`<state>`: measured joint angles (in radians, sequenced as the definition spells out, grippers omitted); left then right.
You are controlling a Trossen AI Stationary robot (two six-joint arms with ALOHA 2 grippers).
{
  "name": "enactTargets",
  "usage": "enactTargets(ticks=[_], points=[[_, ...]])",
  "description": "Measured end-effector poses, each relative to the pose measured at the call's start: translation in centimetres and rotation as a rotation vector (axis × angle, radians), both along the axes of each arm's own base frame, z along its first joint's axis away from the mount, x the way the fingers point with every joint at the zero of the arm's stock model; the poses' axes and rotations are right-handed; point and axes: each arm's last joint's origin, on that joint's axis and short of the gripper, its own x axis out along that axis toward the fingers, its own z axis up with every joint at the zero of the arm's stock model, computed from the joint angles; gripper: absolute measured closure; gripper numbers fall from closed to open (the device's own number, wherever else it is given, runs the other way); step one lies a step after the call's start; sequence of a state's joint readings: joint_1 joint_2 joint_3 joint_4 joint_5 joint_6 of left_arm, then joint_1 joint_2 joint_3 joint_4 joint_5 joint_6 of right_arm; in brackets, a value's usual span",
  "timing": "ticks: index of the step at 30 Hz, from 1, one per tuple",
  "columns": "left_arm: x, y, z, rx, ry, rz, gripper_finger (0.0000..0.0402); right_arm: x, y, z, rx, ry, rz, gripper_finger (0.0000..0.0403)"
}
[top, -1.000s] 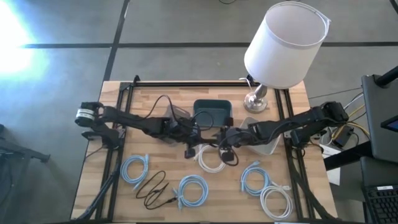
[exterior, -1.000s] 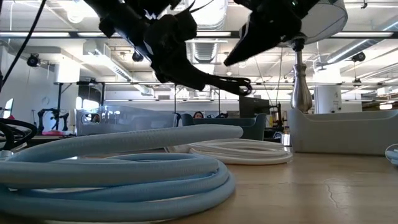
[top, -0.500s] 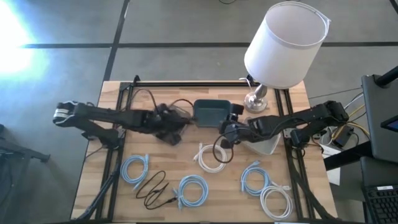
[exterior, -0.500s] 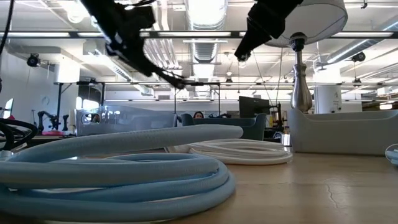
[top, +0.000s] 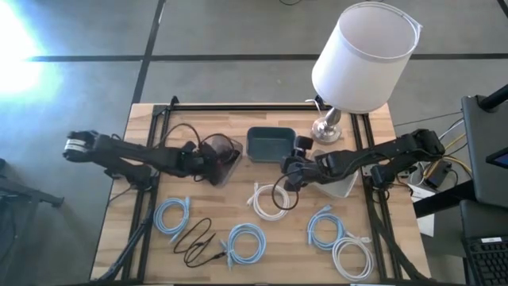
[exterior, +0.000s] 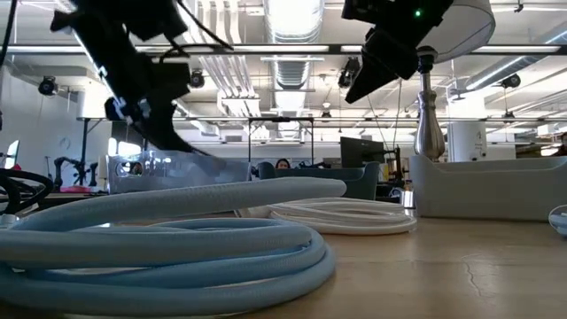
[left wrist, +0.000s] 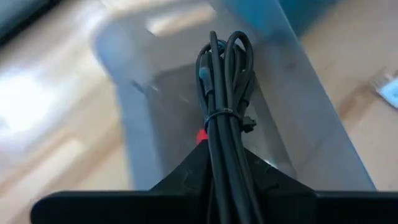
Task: Sort HDMI cables
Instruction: Put the right black HDMI cable into the black bin, then put the black HDMI cable into the black bin
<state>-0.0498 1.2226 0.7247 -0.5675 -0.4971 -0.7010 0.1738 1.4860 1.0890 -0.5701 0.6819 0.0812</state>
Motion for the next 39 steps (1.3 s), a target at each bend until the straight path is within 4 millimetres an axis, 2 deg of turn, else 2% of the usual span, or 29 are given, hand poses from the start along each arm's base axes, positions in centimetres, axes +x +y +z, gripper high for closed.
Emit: enactTargets(ticks=[5, 9, 15, 21, 30, 36, 39], points=[[0.0, 0.0, -2.6, -0.015, -0.012, -0.003, 0.0347, -0.1, 0.0, -0.2, 0.008, -0.002, -0.010, 0.0314], [0.0, 0.1, -3.6, -0.010, -0.022, 0.006, 0.0348, -0.1, 0.0, -0.2, 0.012, -0.006, -0.014, 0.0322], [0.1, 0.1, -3.7, 0.004, -0.020, -0.015, 0.0343, 0.0, 0.0, -0.2, 0.013, -0.010, -0.015, 0.0333], [0.2, 0.2, -3.6, 0.011, -0.018, -0.024, 0.0312, 0.0, 0.0, -0.2, 0.024, -0.027, -0.026, 0.0341], [1.5, 0.2, -1.3, 0.030, -0.065, -0.062, 0.0251, -0.1, 0.0, -0.3, 0.040, -0.034, -0.047, 0.0342], [2.6, 0.0, 2.0, 0.008, -0.060, -0.129, 0.0244, -0.1, 0.0, -0.4, 0.038, -0.030, -0.047, 0.0340], [3.1, -0.3, 3.5, -0.064, -0.076, -0.197, 0.0245, -0.1, 0.0, -0.4, 0.036, -0.026, -0.044, 0.0344]])
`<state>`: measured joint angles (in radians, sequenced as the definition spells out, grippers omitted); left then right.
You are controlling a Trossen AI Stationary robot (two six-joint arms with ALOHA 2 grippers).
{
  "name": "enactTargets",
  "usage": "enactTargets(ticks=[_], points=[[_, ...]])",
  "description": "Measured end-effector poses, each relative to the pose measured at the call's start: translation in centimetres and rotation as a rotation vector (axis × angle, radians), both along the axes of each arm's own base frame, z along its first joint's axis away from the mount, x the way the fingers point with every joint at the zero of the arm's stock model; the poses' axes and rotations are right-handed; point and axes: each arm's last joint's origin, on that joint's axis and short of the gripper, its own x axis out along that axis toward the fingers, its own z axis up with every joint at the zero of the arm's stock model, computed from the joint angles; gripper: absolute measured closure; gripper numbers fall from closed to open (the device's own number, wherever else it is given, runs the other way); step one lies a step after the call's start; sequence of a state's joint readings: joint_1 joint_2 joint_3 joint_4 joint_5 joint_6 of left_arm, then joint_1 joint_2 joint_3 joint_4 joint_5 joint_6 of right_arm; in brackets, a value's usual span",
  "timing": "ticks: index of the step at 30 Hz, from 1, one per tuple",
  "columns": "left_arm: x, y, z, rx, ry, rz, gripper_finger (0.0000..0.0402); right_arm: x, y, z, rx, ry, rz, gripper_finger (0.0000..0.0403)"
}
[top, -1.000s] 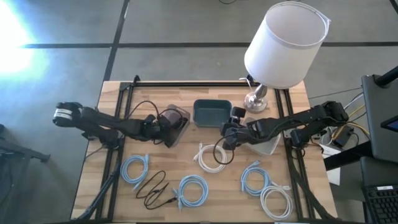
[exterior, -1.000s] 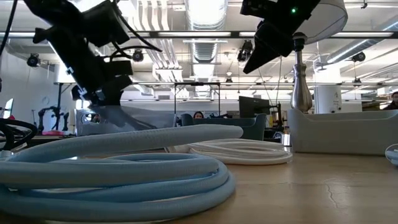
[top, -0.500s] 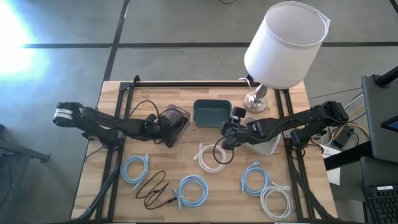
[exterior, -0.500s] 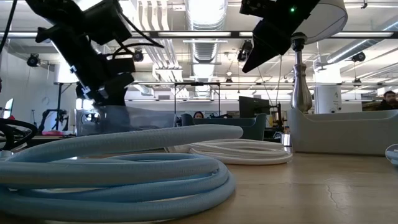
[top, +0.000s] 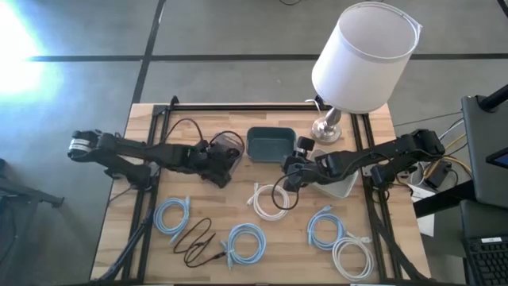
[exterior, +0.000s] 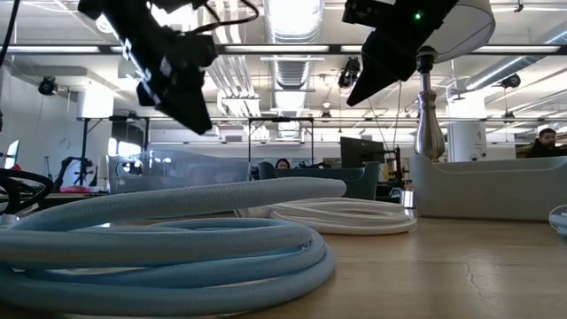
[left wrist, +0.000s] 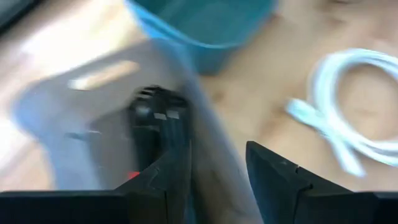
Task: Sort HDMI cables
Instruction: Put the black HDMI cable into the black bin
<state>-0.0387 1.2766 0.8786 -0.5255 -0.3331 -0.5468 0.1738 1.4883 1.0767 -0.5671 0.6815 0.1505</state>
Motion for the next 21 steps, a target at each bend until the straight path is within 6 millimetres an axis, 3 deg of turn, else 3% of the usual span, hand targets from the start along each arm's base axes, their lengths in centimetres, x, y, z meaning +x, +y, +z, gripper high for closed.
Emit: enactTargets(ticks=[7, 21], points=[[0.5, -2.0, 1.4, -0.304, -0.040, -0.166, 0.0245, 0.0, 0.0, 0.0, -0.002, 0.002, 0.003, 0.0346], [-1.4, -9.9, 1.3, -0.545, 0.001, -0.190, 0.0245, 0.1, 0.0, 0.1, -0.025, 0.017, 0.032, 0.0346]])
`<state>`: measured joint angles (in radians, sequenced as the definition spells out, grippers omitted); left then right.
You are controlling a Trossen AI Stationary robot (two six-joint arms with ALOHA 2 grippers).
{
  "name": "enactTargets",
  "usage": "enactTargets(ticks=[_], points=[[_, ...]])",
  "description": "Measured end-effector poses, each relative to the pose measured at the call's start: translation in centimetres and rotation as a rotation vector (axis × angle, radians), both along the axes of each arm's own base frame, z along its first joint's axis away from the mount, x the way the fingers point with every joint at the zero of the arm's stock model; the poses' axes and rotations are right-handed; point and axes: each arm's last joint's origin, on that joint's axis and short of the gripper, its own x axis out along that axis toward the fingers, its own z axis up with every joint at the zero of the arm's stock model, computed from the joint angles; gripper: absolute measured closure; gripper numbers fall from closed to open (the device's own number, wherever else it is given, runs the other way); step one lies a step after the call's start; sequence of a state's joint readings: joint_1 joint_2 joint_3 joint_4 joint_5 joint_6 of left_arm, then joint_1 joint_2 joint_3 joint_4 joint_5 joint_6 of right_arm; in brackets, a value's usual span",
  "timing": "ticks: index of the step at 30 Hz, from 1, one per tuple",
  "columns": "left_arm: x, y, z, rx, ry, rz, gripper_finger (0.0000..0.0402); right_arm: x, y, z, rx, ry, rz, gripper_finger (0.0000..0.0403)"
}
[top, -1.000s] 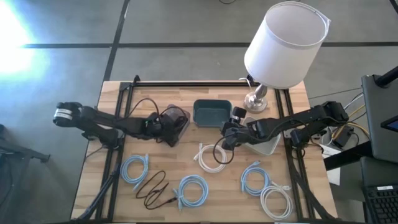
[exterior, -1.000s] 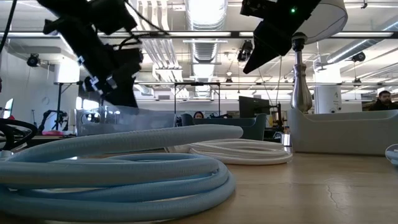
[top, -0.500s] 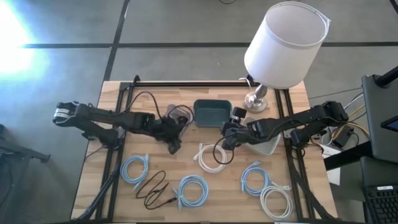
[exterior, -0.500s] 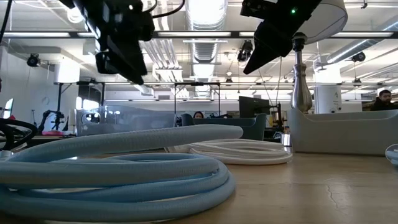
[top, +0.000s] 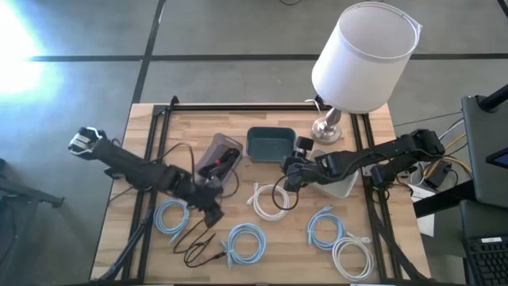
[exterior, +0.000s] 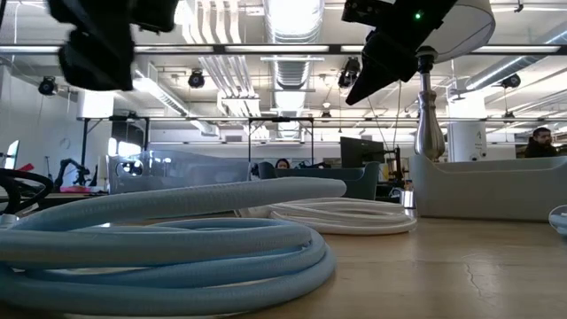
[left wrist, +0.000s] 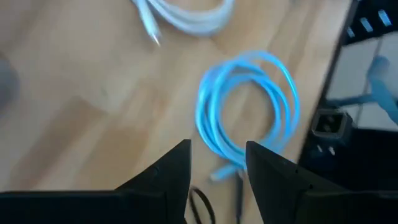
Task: Sort HDMI cables
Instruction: Put the black HDMI cable into the black bin
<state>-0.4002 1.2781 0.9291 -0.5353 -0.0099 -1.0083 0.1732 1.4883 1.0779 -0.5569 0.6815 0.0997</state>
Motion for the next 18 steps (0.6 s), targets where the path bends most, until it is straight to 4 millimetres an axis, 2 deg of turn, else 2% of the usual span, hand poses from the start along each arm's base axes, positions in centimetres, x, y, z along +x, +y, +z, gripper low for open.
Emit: enactTargets(ticks=[4, 9, 13, 18], points=[[-0.9, -1.5, -0.1, -0.044, 0.044, 0.034, 0.0246, 0.2, 0.0, 0.1, -0.014, -0.007, 0.020, 0.0346], [-1.6, -2.4, -1.0, -0.038, 0.128, 0.069, 0.0246, 0.4, 0.0, 0.3, -0.024, -0.021, 0.035, 0.0346], [-1.2, -3.1, -2.3, -0.053, 0.206, 0.094, 0.0246, 0.5, 0.0, 0.4, -0.022, -0.036, 0.034, 0.0346], [-0.5, -4.0, -4.3, -0.120, 0.342, 0.022, 0.0246, 0.5, 0.0, 0.5, -0.021, -0.038, 0.033, 0.0346]])
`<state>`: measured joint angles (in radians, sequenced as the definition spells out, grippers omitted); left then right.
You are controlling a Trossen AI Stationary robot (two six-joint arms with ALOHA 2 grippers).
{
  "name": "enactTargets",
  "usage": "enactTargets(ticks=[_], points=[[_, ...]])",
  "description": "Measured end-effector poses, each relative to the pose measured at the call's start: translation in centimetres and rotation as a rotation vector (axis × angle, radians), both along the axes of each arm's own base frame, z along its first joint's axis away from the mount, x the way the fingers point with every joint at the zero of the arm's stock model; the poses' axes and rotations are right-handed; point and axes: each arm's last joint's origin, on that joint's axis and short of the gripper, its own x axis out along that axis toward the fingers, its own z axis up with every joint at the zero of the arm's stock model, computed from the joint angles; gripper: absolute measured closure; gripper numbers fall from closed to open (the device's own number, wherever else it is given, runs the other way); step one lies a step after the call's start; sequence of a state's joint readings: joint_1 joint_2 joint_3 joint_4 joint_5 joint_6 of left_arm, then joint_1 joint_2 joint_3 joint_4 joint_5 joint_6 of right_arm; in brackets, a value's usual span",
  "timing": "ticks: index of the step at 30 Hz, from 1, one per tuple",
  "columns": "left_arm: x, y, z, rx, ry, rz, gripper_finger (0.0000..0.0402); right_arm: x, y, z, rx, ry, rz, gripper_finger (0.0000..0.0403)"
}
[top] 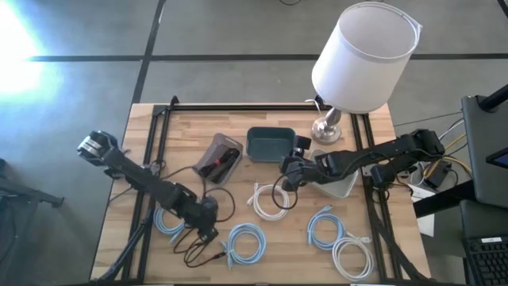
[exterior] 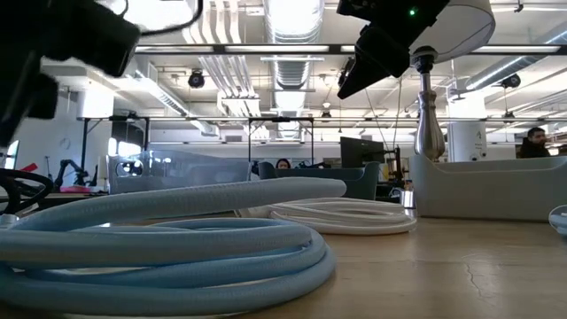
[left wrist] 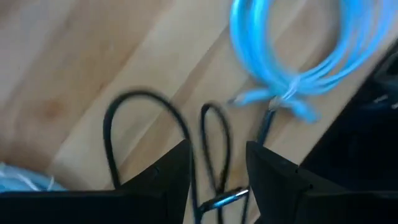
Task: Sort HDMI cables
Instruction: Put the black HDMI cable into the black bin
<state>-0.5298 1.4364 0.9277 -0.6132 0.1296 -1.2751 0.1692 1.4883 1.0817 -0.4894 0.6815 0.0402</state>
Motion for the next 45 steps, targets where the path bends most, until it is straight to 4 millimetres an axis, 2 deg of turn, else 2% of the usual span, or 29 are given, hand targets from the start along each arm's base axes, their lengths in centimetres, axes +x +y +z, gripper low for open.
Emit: enactTargets(ticks=[7, 15, 18, 23, 26, 34, 40, 45], points=[[0.7, -0.7, -2.4, -0.022, 0.125, -0.036, 0.0246, 0.0, 0.0, 0.0, 0.001, -0.001, -0.001, 0.0346], [1.0, -0.9, -3.6, 0.019, 0.127, -0.149, 0.0252, 0.0, 0.0, 0.0, 0.003, -0.003, -0.003, 0.0346], [0.9, -0.9, -3.6, 0.020, 0.117, -0.181, 0.0279, 0.0, 0.0, 0.0, 0.003, -0.003, -0.003, 0.0346], [1.0, -0.9, -2.8, 0.014, 0.080, -0.204, 0.0358, 0.0, 0.0, 0.0, 0.002, -0.003, -0.001, 0.0346], [1.4, -1.0, -1.7, 0.033, 0.016, -0.227, 0.0387, 0.0, 0.0, 0.0, 0.003, -0.004, -0.002, 0.0346], [2.0, -0.8, 2.9, 0.154, -0.171, -0.231, 0.0376, 0.0, 0.0, 0.0, 0.002, -0.003, -0.001, 0.0346], [1.0, 0.5, 7.5, 0.313, -0.246, -0.141, 0.0385, 0.0, 0.0, 0.0, 0.003, -0.004, -0.002, 0.0346], [-0.5, 1.9, 10.7, 0.433, -0.244, -0.092, 0.0378, 0.0, 0.0, 0.0, 0.002, -0.003, -0.001, 0.0346]])
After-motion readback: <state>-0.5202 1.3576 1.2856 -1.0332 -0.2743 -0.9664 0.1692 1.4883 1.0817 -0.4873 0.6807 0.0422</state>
